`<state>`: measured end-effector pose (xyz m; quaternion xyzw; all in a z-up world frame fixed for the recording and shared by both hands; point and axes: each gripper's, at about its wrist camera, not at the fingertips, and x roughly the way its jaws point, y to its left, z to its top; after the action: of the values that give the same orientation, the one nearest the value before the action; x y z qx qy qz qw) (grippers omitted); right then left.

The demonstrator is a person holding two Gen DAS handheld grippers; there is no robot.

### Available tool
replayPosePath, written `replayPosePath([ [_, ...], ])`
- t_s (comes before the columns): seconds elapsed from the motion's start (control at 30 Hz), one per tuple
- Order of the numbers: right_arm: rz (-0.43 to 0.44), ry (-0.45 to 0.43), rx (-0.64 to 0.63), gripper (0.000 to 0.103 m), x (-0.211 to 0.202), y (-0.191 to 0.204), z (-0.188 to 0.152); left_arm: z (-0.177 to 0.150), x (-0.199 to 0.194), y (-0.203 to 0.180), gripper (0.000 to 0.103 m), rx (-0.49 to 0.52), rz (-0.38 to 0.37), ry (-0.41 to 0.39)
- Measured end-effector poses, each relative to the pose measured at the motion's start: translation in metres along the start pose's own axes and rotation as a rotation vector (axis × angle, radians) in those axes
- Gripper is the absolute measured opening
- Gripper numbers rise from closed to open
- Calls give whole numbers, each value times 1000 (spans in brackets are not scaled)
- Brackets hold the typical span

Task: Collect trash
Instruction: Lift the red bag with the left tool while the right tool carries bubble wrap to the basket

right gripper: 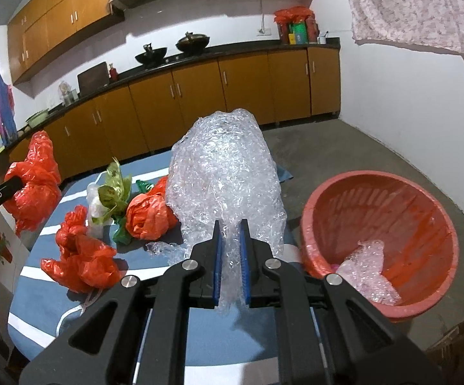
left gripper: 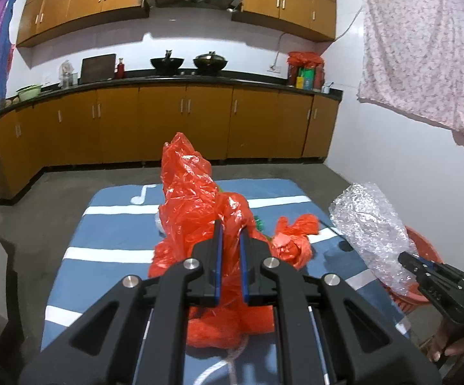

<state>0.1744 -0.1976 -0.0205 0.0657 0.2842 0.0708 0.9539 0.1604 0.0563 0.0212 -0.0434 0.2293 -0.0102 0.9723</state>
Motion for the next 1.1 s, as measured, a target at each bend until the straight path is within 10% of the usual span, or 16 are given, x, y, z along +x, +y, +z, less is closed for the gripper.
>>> replayPosePath([
  [1.1, -311, -83, 218, 10, -51, -150, -3, -17, 54, -233, 10, 204, -450, 68],
])
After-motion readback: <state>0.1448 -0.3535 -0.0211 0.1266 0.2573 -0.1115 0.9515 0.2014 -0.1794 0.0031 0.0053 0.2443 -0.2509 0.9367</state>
